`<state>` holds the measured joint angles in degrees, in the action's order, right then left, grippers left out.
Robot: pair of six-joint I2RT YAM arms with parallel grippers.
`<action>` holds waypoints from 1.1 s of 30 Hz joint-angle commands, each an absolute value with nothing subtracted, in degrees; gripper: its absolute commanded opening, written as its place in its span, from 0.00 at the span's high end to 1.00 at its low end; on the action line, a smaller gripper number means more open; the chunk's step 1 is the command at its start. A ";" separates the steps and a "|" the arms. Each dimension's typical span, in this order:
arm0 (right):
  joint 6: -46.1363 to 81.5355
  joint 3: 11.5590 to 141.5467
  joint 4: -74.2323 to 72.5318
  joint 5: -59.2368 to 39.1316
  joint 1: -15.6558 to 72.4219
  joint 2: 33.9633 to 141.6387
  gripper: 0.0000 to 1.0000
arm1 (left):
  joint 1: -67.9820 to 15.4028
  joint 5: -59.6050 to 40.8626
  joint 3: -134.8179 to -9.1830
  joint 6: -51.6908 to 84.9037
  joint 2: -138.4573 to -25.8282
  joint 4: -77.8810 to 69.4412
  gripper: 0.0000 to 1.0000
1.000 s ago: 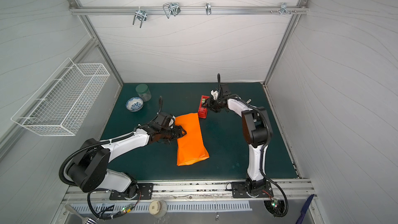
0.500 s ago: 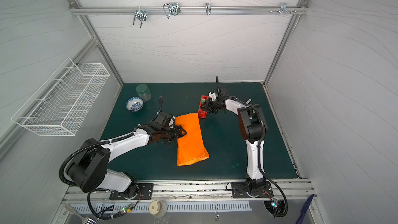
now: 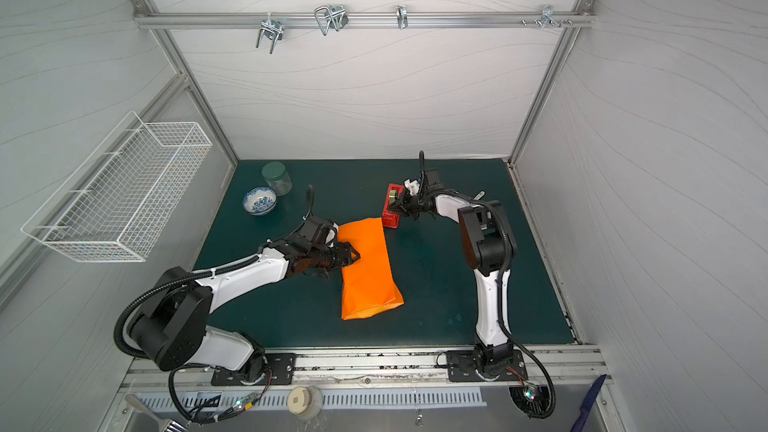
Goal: Wrap the gift box in paper
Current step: 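Pull a clear tape strip from the red dispenser with the right gripper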
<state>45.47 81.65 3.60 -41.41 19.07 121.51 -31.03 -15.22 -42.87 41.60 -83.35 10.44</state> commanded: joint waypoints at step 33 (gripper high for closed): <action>61.02 62.12 -18.00 -48.83 20.55 108.30 1.00 | -31.06 -10.51 -41.68 39.46 -88.15 17.74 0.28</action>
